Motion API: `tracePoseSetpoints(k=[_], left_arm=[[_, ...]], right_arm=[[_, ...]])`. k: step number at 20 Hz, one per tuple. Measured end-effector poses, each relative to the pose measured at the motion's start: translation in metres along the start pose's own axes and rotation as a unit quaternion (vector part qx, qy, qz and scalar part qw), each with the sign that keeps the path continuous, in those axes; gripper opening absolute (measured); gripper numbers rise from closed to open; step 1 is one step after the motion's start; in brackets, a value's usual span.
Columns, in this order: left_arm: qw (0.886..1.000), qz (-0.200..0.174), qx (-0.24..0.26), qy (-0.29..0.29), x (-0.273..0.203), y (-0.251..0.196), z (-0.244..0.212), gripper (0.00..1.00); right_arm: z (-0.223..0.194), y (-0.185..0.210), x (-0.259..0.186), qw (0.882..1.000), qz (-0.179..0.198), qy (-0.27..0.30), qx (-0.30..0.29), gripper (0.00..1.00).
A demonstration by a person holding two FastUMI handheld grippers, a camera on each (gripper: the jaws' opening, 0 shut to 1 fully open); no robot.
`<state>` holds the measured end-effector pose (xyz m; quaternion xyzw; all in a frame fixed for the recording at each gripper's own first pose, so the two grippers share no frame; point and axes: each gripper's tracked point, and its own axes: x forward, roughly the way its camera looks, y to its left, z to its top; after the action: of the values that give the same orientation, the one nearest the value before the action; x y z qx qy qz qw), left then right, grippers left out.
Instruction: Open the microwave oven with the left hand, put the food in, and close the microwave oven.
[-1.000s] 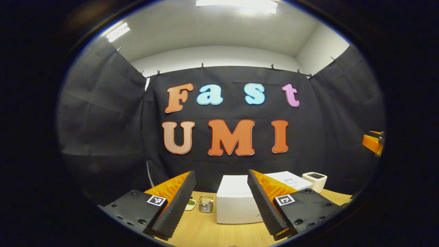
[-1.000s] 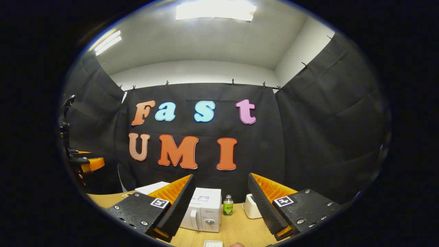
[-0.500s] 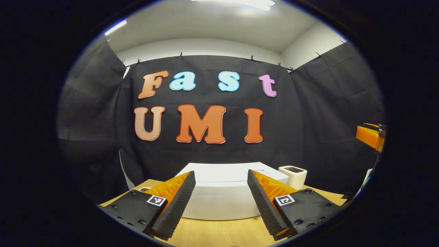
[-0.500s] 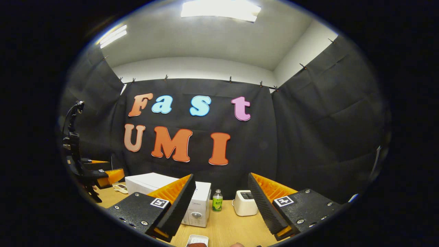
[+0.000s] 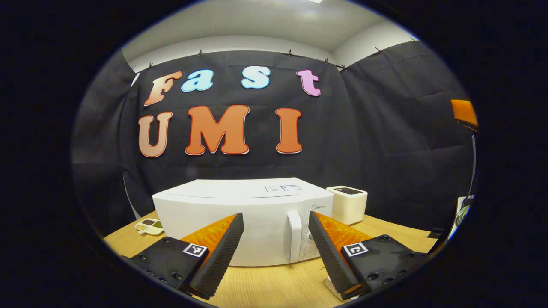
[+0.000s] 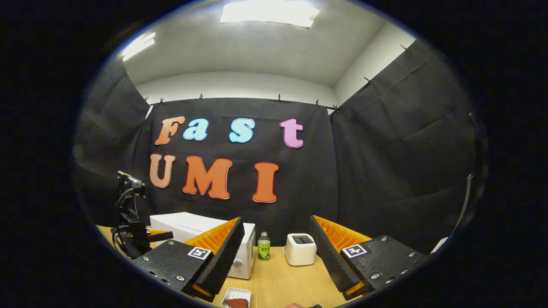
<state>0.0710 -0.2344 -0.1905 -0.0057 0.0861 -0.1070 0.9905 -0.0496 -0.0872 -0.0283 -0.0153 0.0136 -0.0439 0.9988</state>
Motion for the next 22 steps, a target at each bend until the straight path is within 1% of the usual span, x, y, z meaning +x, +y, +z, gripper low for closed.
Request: tracePoseSetpoints(k=[4, 5, 6, 7, 8, 9, 11, 14, 15, 16, 17, 18, 19, 20, 21, 22], left_arm=[[0.999, 0.013, 0.014, 0.03, 0.028, -0.013, -0.038, 0.98], [0.999, 0.017, 0.014, 0.034, 0.036, -0.015, -0.046, 1.0], [0.999, 0.021, 0.014, 0.041, 0.045, -0.017, -0.055, 0.98], [0.998, 0.026, 0.018, 0.047, 0.051, -0.018, -0.063, 0.98], [0.998, 0.032, 0.025, 0.052, 0.056, -0.017, -0.07, 1.0], [0.998, 0.033, 0.031, 0.053, 0.061, -0.019, -0.076, 0.98], [0.996, 0.043, 0.044, 0.062, 0.07, -0.019, -0.089, 0.98], [0.995, 0.052, 0.038, 0.07, 0.082, -0.019, -0.097, 0.97], [0.995, 0.055, 0.033, 0.071, 0.086, -0.019, -0.099, 0.89], [0.995, 0.059, 0.028, 0.075, 0.088, -0.018, -0.101, 0.88], [0.995, 0.062, 0.023, 0.08, 0.094, -0.018, -0.106, 0.82], [0.994, 0.063, 0.018, 0.086, 0.098, -0.018, -0.11, 0.77], [0.993, 0.076, 0.017, 0.094, 0.095, -0.014, -0.115, 0.77], [0.993, 0.082, 0.018, 0.084, 0.095, -0.012, -0.114, 0.76], [0.993, 0.082, 0.016, 0.078, 0.097, -0.014, -0.112, 0.68], [0.993, 0.081, 0.018, 0.08, 0.1, -0.015, -0.113, 0.64]], right_arm=[[-0.014, -0.015, -0.002, 1.0, -0.008, 0.012, 0.003, 0.95], [-0.018, -0.019, -0.003, 1.0, -0.01, 0.016, 0.003, 0.95], [-0.022, -0.023, -0.004, 1.0, -0.013, 0.019, 0.003, 0.95], [-0.025, -0.027, -0.004, 1.0, -0.016, 0.021, 0.002, 0.95], [-0.027, -0.03, -0.004, 1.0, -0.017, 0.022, 0.001, 0.95], [-0.029, -0.032, -0.005, 1.0, -0.018, 0.023, 0.0, 0.95], [-0.034, -0.036, -0.004, 1.0, -0.018, 0.024, -0.003, 0.95], [-0.035, -0.041, 0.0, 0.999, -0.021, 0.026, -0.005, 0.95], [-0.036, -0.042, 0.001, 0.999, -0.021, 0.026, -0.004, 0.95], [-0.037, -0.042, 0.002, 0.999, -0.022, 0.027, -0.004, 0.95], [-0.038, -0.043, 0.002, 0.999, -0.021, 0.028, -0.004, 0.95], [-0.039, -0.043, 0.003, 0.999, -0.022, 0.029, -0.005, 0.95], [-0.041, -0.045, 0.003, 0.999, -0.022, 0.03, -0.006, 0.95], [-0.042, -0.045, 0.003, 0.999, -0.023, 0.03, -0.007, 0.95], [-0.042, -0.046, 0.003, 0.999, -0.024, 0.03, -0.008, 0.95], [-0.042, -0.047, 0.003, 0.999, -0.025, 0.03, -0.008, 0.95]])
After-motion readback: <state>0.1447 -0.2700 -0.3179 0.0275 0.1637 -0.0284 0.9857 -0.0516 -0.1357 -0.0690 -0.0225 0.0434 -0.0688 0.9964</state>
